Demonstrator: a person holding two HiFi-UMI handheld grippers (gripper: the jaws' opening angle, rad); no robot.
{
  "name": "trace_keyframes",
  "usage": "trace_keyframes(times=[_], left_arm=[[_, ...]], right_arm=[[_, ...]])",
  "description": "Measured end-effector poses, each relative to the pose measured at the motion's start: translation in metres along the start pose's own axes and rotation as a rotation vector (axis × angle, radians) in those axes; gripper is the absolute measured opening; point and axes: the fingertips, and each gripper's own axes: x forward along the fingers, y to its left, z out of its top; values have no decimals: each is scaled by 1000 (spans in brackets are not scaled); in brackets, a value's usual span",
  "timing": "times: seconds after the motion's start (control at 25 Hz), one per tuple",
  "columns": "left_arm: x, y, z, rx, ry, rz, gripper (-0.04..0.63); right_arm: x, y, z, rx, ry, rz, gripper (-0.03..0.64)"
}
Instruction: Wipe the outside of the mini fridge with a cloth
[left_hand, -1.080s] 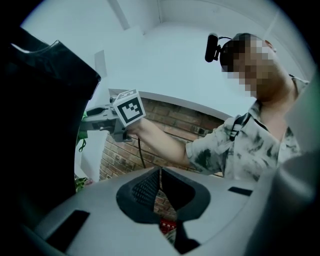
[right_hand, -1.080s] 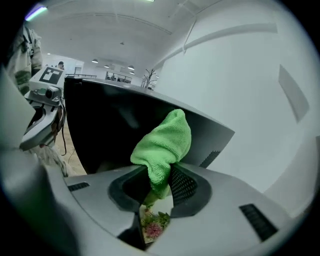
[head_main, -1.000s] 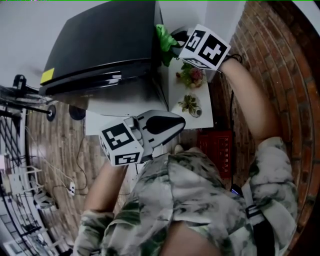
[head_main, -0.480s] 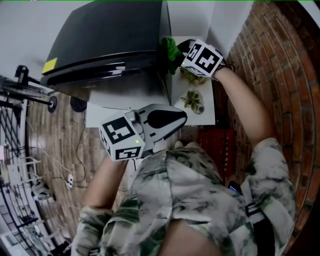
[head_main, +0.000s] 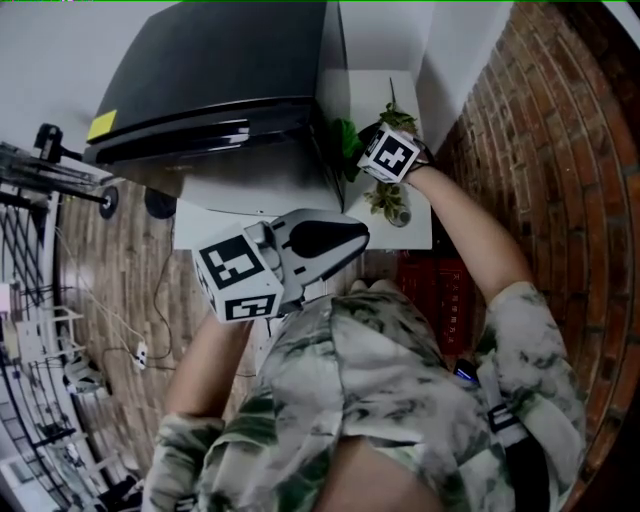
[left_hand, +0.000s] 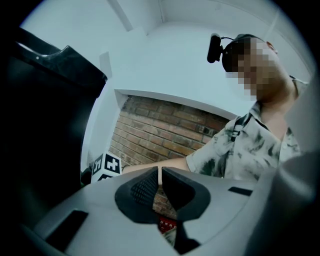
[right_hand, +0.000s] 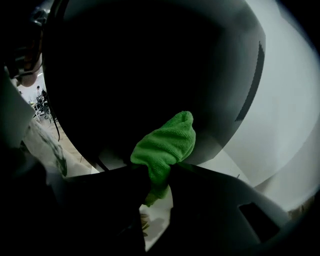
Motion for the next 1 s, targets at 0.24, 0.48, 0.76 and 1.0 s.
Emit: trace_keyframes(times=[0.24,0.48,0.76,1.0], left_arm=[[-1,0,-1,-2,3,6,29],[-4,4,-1,-16,-11,0,29],[-12,8,0,-25,-24,-23,29],[-10,8,-2,-32,-28,-38,29]], right_arm=[[34,17,-44,34,84,26,106],[-40,7,10,-10,-37,-6,106],[-171,1,114,-141,-207,-83,106],[-210,25,147,-244,-220,-81,106]])
